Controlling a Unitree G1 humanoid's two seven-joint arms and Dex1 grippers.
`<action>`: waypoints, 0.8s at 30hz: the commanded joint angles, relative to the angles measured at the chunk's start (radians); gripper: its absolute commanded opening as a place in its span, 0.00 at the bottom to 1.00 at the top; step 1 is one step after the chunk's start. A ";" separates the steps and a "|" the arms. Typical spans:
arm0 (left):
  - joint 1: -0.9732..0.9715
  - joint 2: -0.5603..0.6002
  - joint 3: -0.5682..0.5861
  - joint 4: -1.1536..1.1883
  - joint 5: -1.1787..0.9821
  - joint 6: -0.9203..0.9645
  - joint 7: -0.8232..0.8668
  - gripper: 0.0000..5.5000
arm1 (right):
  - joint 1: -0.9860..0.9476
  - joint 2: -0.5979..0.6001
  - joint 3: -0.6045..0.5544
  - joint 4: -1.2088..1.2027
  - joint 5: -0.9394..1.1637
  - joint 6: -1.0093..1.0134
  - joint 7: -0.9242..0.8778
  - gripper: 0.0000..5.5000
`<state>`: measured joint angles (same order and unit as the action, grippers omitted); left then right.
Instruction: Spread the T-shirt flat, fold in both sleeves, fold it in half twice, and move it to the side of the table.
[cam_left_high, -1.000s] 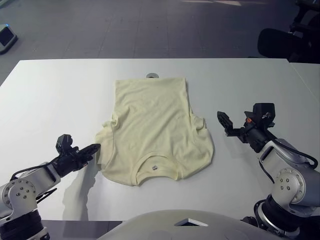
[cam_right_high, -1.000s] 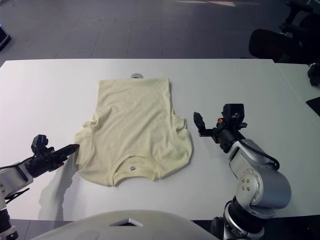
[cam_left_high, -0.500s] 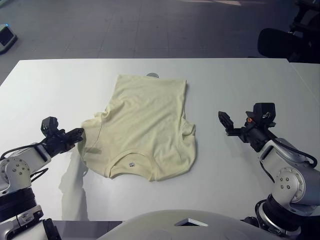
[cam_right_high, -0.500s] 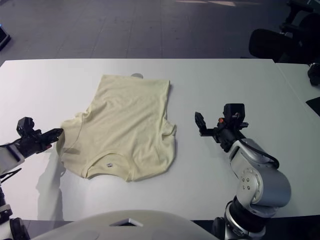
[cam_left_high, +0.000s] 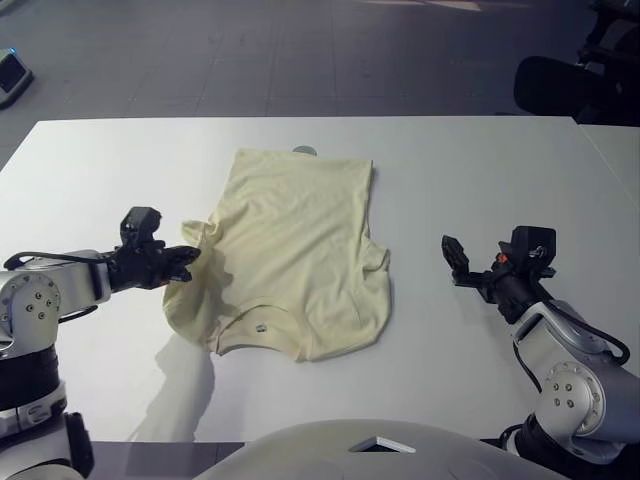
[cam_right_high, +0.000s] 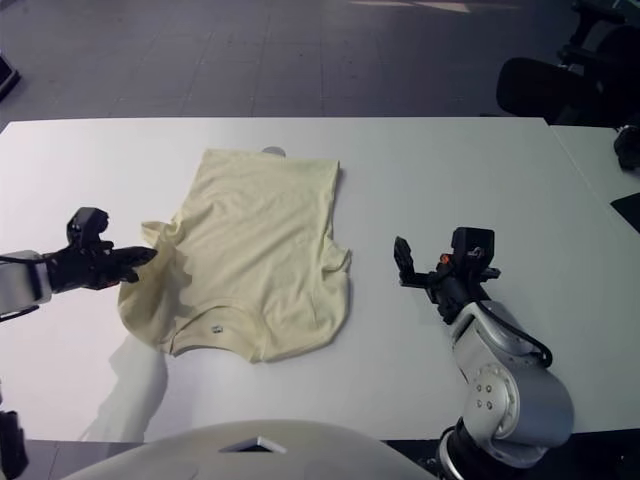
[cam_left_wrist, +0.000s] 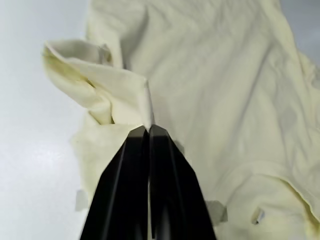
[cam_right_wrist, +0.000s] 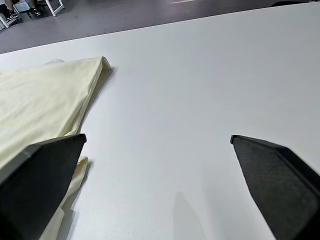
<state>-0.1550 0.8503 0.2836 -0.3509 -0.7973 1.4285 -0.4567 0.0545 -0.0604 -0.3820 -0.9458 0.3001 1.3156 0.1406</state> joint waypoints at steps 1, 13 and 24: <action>-0.042 -0.005 -0.060 -0.069 -0.005 0.021 -0.008 0.00 | 0.001 0.005 0.010 0.000 0.003 -0.016 -0.014 0.98; -0.074 -0.300 -0.014 -0.185 0.000 0.183 0.142 0.18 | -0.039 -0.037 0.049 0.056 0.030 -0.006 0.011 0.98; -0.217 -0.395 0.218 -0.051 0.130 0.034 0.257 0.53 | 0.091 0.181 -0.020 0.024 0.160 0.160 0.038 0.98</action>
<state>-0.4053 0.4447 0.5029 -0.4045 -0.7171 1.5190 -0.2252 0.1153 0.0744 -0.3931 -0.9102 0.4407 1.4398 0.1755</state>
